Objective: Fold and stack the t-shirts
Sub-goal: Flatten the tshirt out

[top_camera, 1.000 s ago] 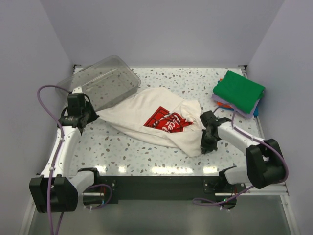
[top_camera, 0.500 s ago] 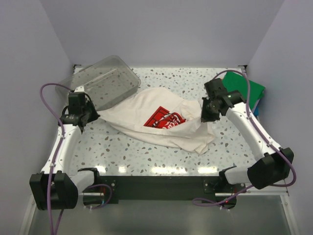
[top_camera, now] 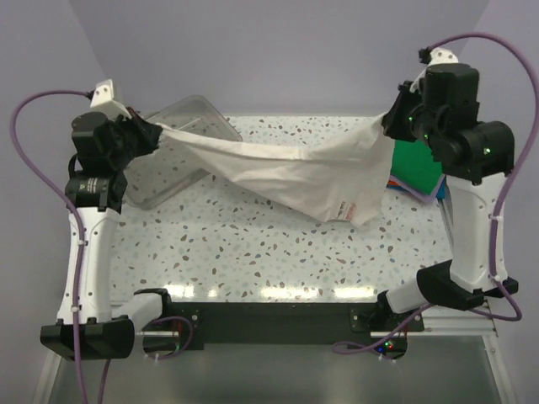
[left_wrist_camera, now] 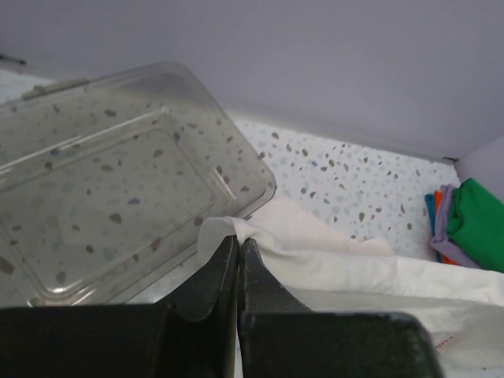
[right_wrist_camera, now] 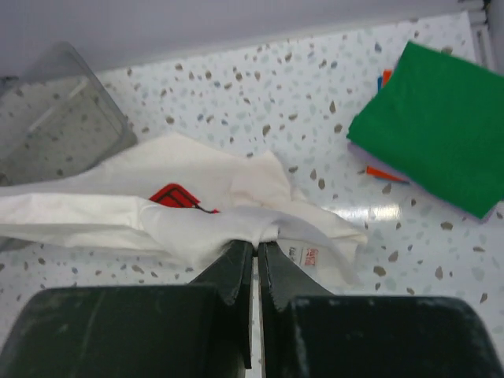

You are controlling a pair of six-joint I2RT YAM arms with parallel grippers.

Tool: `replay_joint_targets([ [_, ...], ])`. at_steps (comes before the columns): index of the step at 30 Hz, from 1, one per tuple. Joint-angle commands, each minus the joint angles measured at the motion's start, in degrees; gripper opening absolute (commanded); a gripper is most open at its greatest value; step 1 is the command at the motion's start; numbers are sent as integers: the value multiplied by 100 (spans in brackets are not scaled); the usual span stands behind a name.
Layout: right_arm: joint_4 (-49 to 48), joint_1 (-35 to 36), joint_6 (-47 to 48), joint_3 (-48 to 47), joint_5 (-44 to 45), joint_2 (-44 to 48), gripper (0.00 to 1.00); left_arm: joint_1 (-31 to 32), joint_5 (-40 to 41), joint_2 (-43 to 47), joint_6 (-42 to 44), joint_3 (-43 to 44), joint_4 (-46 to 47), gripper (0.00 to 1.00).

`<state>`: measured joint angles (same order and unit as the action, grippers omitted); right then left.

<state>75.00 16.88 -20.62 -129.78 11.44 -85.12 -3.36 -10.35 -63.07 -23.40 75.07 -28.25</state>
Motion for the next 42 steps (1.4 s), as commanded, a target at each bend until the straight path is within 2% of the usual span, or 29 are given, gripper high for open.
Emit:
replay_joint_targets([
  [1, 166, -27, 260, -1038, 297, 145, 0, -51, -432, 102, -191, 850, 531, 0],
  [4, -423, -19, 331, -710, 332, 706, 0, -51, -442, 277, -340, 1238, 575, 0],
  [8, -1628, -19, 654, -75, 621, 1725, 0, -51, 4, 585, -332, 1825, 189, 0],
  [11, -1700, -10, 962, -319, 938, 1850, 0, -51, 401, 769, -174, 2369, -189, 0],
  [13, -1586, -27, 1095, -687, 1184, 1798, 0, -51, 542, 875, -87, 2565, -286, 0],
  [16, -1707, -19, 1166, -760, 1255, 1683, 0, -51, 675, 910, -51, 2776, -252, 0],
  [20, -2374, -19, 1174, -24, 1106, 1622, 0, -51, 447, 762, -86, 2313, 117, 0],
  [22, -2700, -19, 1245, 337, 1228, 1404, 0, -51, 62, 472, -165, 2109, 310, 0],
  [24, -2798, -19, 1306, 365, 1299, 1122, 0, -51, -194, 112, -288, 1916, 381, 0],
  [29, -3026, -19, 1298, 49, 1413, 261, 0, -51, -652, -240, -507, 1178, 1418, 0],
  [32, -3062, -27, 1183, -276, 1396, -12, 0, -51, -775, -425, -569, 1264, 1691, 0],
  [38, -3150, -18, 1034, -566, 1290, 100, 0, -51, -916, -225, -842, 1361, 2007, 0],
  [42, -3404, -19, 1078, -243, 1299, 671, 0, -51, -688, 250, -965, 1414, 1806, 0],
])
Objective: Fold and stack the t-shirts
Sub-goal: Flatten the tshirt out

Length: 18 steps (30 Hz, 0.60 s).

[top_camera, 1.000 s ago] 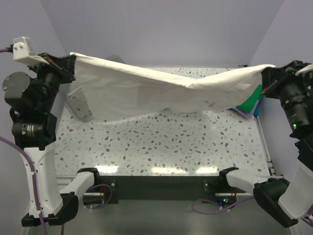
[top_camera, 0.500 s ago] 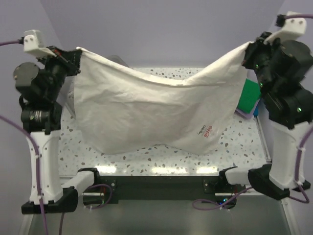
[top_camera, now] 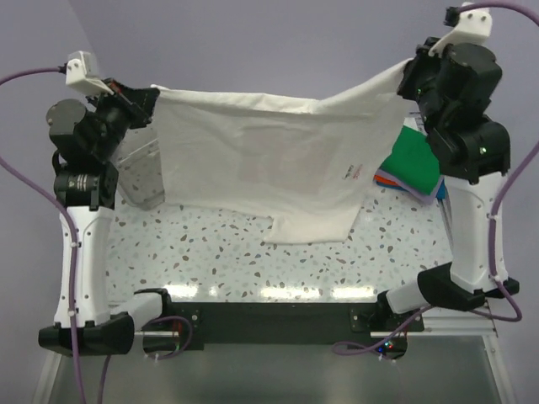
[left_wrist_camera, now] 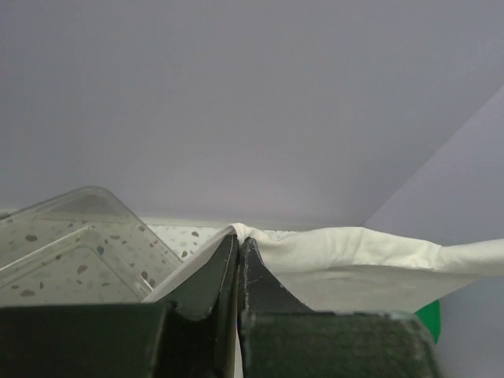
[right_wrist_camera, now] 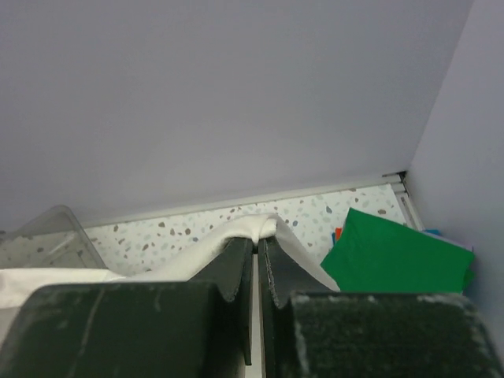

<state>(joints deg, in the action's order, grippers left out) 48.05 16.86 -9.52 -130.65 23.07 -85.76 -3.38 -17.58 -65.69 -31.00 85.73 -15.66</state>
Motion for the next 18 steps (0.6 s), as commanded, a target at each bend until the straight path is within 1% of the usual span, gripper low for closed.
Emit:
replay_joint_targets([
  [1, -857, -25, 2, -75, 162, 997, 0, -49, 140, 635, -230, 356, 399, 0],
  [3, -1043, -16, 81, 135, 128, 1271, 0, -49, 299, 1004, -274, 383, 266, 0],
  [4, -1165, -16, 108, 154, 101, 1498, 0, -40, 534, 1136, -283, 391, 143, 0],
  [6, -1272, -25, 169, 137, 75, 1658, 0, -49, 904, 1532, -266, 435, -6, 0],
  [7, -1350, -16, 213, 110, 66, 1806, 0, -49, 1254, 1637, -240, 566, -207, 0],
  [8, -1403, -16, 231, 75, 40, 1860, 0, -49, 1431, 1795, -187, 672, -322, 0],
  [9, -1430, -16, 266, -38, 5, 1913, 0, -40, 1572, 1866, -65, 768, -506, 0],
  [10, -1439, -16, 327, -127, 5, 1931, 0, -40, 1739, 1928, -20, 978, -586, 0],
  [14, -1360, -16, 459, -531, -39, 2027, 0, -40, 2338, 2191, 217, 1375, -807, 0],
  [17, -1483, -25, 609, -506, 127, 2089, 0, -40, 2505, 2280, 349, 1437, -833, 0],
  [18, -1587, -25, 635, -349, 284, 2141, 0, -40, 2505, 2263, 393, 1403, -833, 0],
])
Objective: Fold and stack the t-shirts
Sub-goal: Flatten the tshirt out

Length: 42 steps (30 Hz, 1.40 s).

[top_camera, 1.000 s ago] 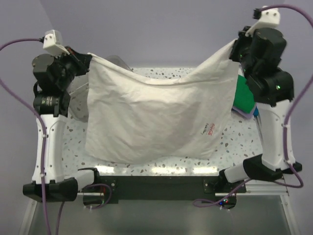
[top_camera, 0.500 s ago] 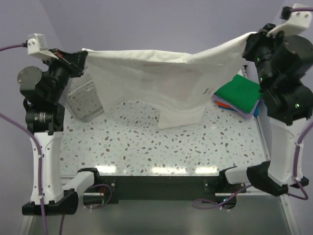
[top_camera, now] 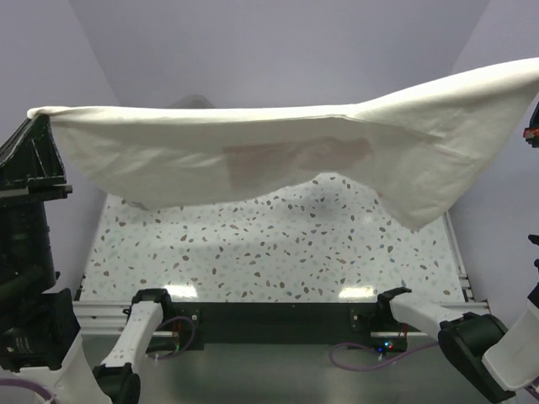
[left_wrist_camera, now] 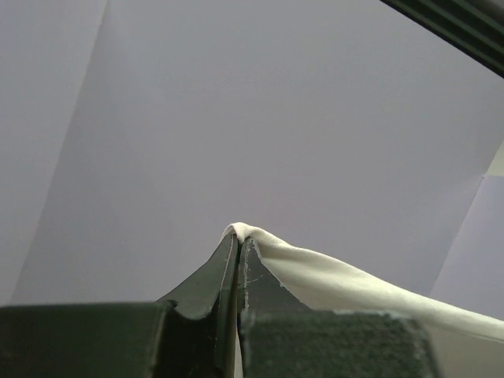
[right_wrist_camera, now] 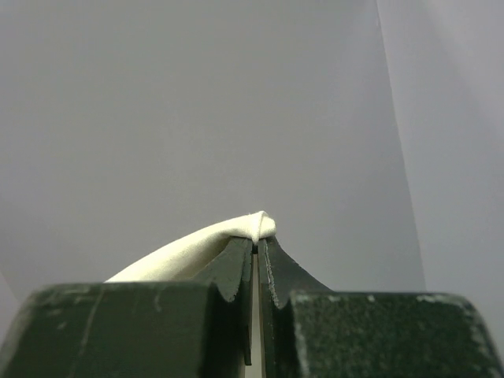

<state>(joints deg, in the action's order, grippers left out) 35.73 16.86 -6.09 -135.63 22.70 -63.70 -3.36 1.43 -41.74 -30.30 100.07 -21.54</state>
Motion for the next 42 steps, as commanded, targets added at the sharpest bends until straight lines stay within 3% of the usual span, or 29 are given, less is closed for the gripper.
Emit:
replay_joint_targets([
  [1, -434, -16, 301, 282, 393, -37, 0, -42, 595, -142, 323, -206, -263, 0],
  [9, -1190, -16, 520, 2090, 779, -660, 0, -42, -37, -817, -107, -2051, 122, 0],
  [14, -1535, -383, 277, 2350, 826, -2757, 0, -42, -73, -2246, 182, -2677, 694, 1],
  [15, -1194, -516, 57, 1966, 659, -3127, 0, -34, -64, -2504, 261, -2660, 817, 9],
  [16, -964, -622, -354, 1701, 439, -3479, 0, -42, -29, -2932, 305, -2564, 844, 29],
  [17, -710, -814, -532, 1394, 185, -4283, 21, -42, -38, -3102, 306, -2511, 862, 40],
  [19, -26, -895, -770, 471, -458, -4990, 55, -42, -90, -3305, 288, -2370, 906, 63],
  [20, 187, -913, -806, 198, -538, -5455, 83, -42, -117, -3341, 271, -2335, 941, 66],
  [21, 485, -913, -885, -66, -895, -5634, 98, -34, -282, -3298, 306, -2282, 950, 72],
  [22, 488, -913, -885, -68, -899, -5636, 98, -25, -284, -3236, 323, -2282, 950, 72],
  [28, -399, -904, -991, 2328, -1786, -4135, 99, 27, -363, -2542, 438, -2667, 476, 75],
  [37, 57, -895, -1562, 4983, -2551, -2341, 99, 651, -354, -1567, 149, -4855, 89, 76],
  [42, -83, -869, -1957, 6530, -3008, -1796, 99, 871, -389, -1530, -230, -5761, 272, 76],
])
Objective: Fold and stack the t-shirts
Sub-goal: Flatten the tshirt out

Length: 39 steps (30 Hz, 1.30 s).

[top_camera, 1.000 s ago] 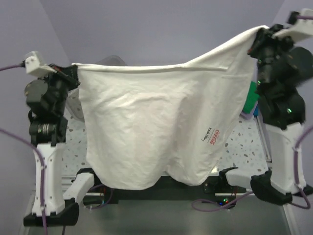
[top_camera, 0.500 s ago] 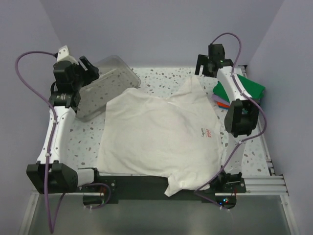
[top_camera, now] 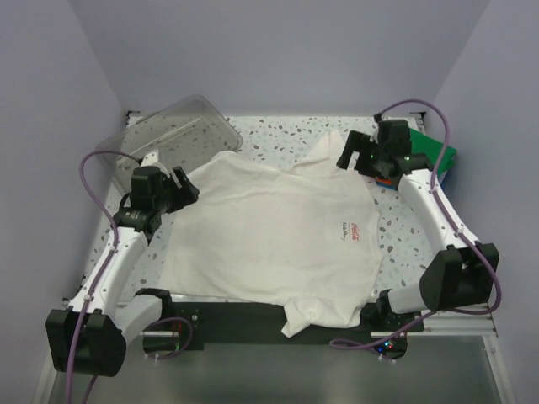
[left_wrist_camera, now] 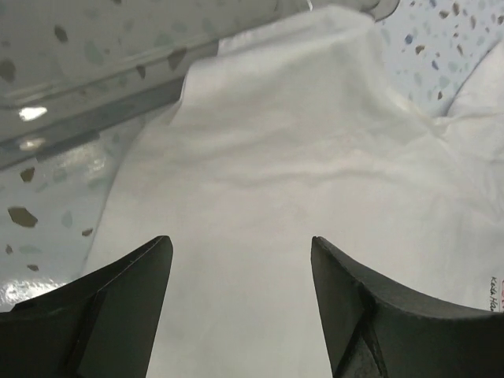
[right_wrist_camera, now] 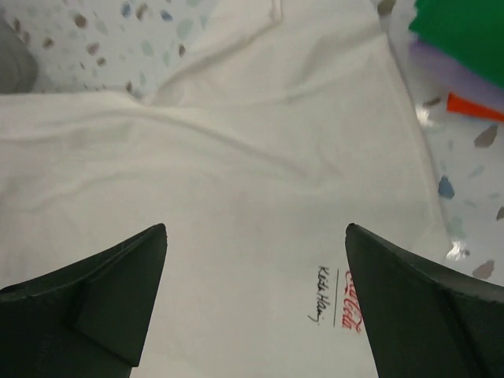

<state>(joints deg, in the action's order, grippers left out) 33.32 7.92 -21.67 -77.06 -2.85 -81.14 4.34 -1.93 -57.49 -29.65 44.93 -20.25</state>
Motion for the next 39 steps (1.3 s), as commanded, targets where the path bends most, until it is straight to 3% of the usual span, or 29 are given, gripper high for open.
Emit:
replay_joint_targets([
  [1, 131, 69, -451, 1040, -505, 36, 99, 146, -114, -7, -383, -352, 231, 76],
  [7, -194, 122, -830, 2052, -708, 90, 99, 234, -466, -622, -419, -731, 733, 76],
  [15, -344, 131, -865, 2283, -427, -436, 99, 234, -588, -1158, -498, -1223, 1374, 76],
  [28, -449, 122, -742, 1906, -251, -1394, 98, 243, -668, -2222, -542, -1399, 2129, 77],
  [39, -133, 122, -698, 860, 206, -2580, 98, 243, -414, -3153, -314, -609, 2104, 77],
])
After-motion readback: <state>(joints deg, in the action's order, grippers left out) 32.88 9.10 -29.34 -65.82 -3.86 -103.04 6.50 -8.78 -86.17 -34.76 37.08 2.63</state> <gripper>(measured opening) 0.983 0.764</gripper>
